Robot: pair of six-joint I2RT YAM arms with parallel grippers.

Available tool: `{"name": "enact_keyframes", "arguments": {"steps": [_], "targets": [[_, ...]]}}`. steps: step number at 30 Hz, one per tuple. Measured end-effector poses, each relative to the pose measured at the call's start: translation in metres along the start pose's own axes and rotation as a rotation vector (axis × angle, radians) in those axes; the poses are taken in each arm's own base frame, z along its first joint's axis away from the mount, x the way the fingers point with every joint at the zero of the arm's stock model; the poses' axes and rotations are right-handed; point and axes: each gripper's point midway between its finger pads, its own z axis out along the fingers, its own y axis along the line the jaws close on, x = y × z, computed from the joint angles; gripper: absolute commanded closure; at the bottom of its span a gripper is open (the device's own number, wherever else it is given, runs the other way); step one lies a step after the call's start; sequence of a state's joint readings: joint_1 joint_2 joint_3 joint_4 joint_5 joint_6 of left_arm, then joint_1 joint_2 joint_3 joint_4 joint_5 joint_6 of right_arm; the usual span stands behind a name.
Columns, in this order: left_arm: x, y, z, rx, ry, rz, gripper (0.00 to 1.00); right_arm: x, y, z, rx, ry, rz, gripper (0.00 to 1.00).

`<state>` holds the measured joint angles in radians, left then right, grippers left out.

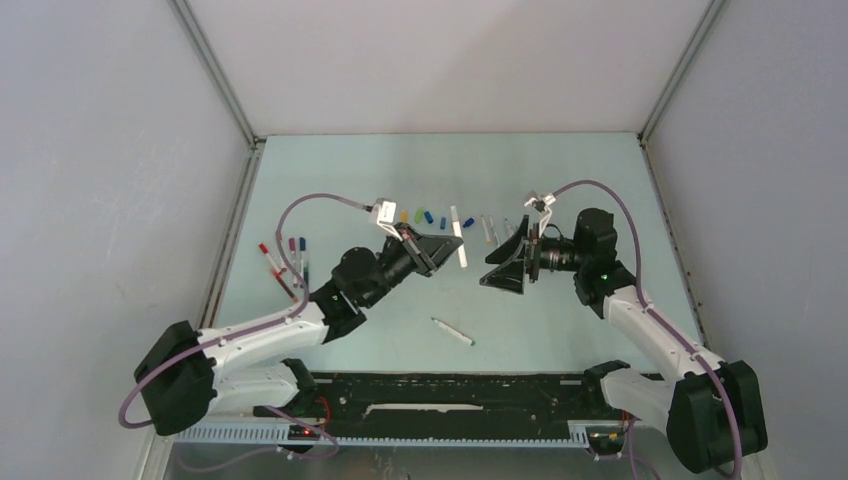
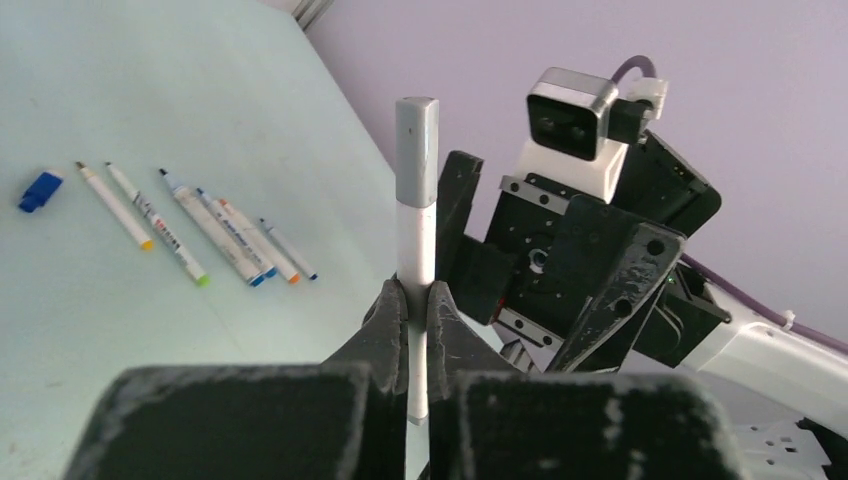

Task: Open the pen caps
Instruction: Open the pen cap from the pen.

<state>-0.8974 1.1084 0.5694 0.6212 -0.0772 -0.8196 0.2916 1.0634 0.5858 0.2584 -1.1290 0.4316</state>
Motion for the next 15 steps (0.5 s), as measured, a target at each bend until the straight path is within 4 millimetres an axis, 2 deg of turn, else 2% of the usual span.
{"name": "enact_keyframes", "arguments": {"steps": [3, 15], "targets": [[0.002, -0.009, 0.007, 0.017, -0.010, -0.004, 1.00, -0.003, 0.001, 0.001, 0.003, -0.012, 0.016, 0.12], [0.025, -0.019, 0.022, 0.039, 0.017, 0.006, 1.00, -0.012, -0.001, 0.004, 0.030, -0.049, 0.051, 0.42]]}}
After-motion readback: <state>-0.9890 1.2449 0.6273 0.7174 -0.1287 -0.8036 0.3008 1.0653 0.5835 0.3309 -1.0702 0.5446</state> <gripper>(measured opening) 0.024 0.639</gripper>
